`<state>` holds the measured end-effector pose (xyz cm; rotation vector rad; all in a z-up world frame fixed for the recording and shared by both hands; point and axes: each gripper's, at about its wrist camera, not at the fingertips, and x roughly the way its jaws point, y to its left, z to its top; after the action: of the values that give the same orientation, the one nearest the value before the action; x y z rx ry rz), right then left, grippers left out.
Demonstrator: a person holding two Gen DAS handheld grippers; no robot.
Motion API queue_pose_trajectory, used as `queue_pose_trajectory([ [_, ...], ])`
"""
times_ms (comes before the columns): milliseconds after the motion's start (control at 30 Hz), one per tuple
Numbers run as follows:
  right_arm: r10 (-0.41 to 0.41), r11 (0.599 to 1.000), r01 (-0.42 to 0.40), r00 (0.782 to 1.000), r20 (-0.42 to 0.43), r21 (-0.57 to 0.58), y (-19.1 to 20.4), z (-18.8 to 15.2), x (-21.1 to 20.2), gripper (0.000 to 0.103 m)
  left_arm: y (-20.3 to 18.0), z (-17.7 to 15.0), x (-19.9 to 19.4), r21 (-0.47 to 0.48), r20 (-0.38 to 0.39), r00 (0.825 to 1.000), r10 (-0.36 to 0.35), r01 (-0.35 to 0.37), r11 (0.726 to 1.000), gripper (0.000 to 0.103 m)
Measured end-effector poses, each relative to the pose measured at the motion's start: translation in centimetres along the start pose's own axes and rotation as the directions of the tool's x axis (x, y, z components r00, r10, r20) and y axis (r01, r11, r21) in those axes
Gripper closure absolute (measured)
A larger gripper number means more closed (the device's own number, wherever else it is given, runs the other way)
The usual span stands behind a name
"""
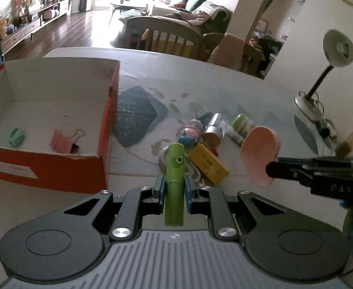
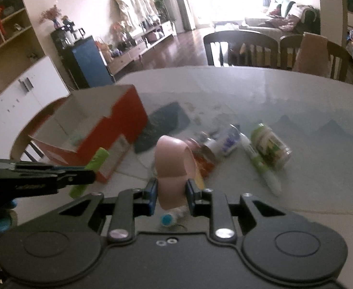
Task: Organize rigid objects
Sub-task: 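Carry the green tube and pink heart dish with both grippers over the box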
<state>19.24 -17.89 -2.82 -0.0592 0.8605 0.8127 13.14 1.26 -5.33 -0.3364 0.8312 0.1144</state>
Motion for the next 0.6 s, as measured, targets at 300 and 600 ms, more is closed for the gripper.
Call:
queue_pose_trajectory([
  [300,0.042,0.999,-0.040,0.998,0.042,-0.036,4.7,1.6,-0.7,0.078,3.4,2.4,-3.2,-0.033,0.033,0.999,0.009,-0.008,0.999,0.087],
  [600,0.061,0.996,-0.057,0.996,0.060,-0.072,9.8,3.5,1.0,0.078,8.0,4.3,-5.5,-0.023,0.070,0.997,0.022,-0.020,1.000,0.087],
])
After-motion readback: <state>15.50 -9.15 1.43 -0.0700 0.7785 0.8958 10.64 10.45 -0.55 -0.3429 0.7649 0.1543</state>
